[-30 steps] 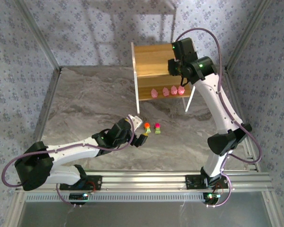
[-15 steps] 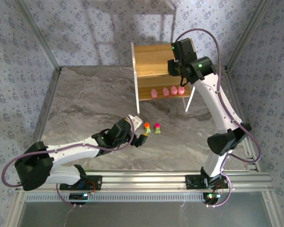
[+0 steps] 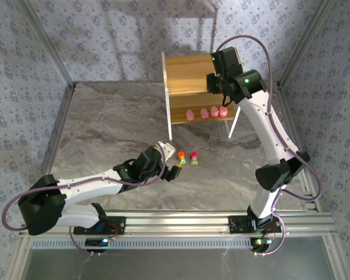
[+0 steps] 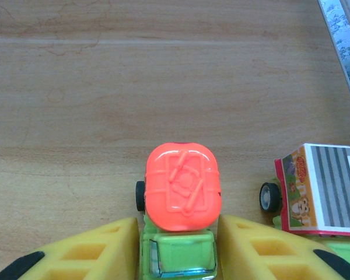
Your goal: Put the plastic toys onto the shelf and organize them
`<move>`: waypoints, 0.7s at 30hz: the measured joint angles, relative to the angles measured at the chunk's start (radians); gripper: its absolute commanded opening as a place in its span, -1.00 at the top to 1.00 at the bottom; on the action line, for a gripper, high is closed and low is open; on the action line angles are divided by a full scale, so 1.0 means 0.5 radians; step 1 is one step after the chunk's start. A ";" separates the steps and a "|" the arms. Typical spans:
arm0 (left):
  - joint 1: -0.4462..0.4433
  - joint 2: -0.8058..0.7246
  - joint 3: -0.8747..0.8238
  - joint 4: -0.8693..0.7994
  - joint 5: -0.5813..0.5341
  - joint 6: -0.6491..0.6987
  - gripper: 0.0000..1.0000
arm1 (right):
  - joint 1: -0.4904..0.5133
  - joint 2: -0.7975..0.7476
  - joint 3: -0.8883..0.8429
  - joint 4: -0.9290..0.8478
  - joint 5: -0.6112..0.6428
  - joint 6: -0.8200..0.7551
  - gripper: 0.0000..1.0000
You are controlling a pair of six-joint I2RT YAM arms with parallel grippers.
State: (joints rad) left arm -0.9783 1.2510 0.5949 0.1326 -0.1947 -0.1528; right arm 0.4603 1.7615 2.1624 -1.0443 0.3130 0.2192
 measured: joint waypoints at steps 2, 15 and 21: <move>0.000 0.000 0.000 -0.001 -0.001 0.000 -0.99 | 0.000 0.000 0.004 -0.001 0.000 -0.001 0.07; 0.000 -0.004 0.000 -0.002 -0.010 0.000 -0.99 | 0.007 0.000 0.079 -0.014 -0.004 -0.006 0.04; 0.000 -0.031 0.000 -0.002 -0.033 -0.001 -0.99 | 0.033 -0.007 0.079 -0.018 0.021 -0.006 0.00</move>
State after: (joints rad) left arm -0.9783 1.2358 0.5949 0.1318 -0.2111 -0.1532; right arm 0.4767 1.7580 2.2017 -1.0531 0.3233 0.2161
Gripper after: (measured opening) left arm 0.996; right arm 0.495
